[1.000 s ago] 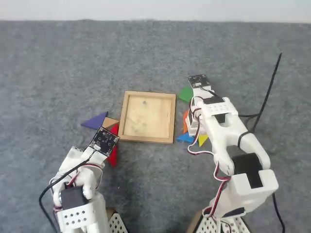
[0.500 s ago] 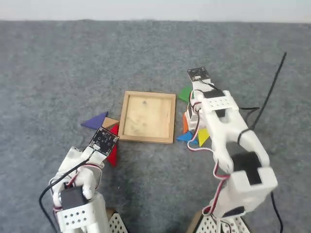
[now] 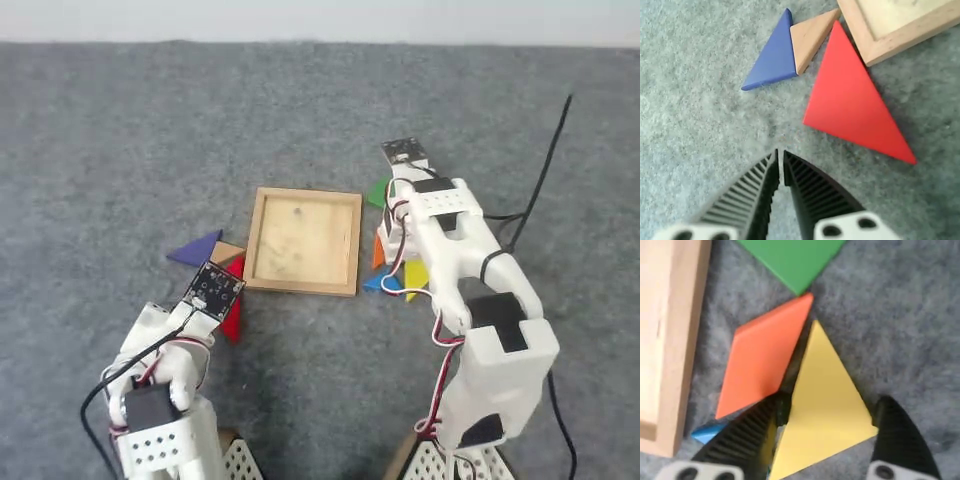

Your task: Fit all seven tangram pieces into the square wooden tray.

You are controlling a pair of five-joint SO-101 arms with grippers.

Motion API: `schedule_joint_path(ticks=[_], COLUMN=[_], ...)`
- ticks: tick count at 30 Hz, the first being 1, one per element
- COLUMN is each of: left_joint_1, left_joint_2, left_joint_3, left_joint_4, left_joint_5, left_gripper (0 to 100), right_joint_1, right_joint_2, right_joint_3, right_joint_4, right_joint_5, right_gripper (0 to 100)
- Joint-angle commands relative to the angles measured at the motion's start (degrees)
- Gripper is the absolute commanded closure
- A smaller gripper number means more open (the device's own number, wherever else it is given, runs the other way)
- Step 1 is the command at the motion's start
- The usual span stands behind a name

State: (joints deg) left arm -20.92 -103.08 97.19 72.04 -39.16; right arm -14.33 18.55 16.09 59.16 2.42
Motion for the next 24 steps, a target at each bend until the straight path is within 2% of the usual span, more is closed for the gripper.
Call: schedule_joint_path(ticks=[1,4,9,15,20,24], left_joint_1=[-0.62,-0.62,-0.62,-0.62,-0.62,-0.62], left_joint_2=[-1.05,-1.05,-1.05,-1.05,-1.05,-1.05], left_joint_3=[-0.75,-0.75,-0.75,-0.75,-0.75,-0.75], left_joint_4=[-0.09,-0.09,-0.09,-0.09,-0.09,-0.09], left_joint_5=[-0.53,-0.53,-0.62,-0.62,-0.62,-0.62], left_gripper=[99,98,98,98,98,98], right_joint_1=[0.4,1.71,1.89,0.48,0.75,0.75], right_joint_2=[0.31,0.13,-0.04,0.48,0.57,0.57], right_joint_3=[-2.55,-2.55,-2.81,-2.64,-2.55,-2.55], right_joint_4=[0.48,1.63,6.73,7.16,5.76,5.76], right_joint_5=[0.35,0.09,-3.96,-8.18,-6.24,-6.24], right_gripper=[76.8,73.1,58.2,66.8,74.3,75.0])
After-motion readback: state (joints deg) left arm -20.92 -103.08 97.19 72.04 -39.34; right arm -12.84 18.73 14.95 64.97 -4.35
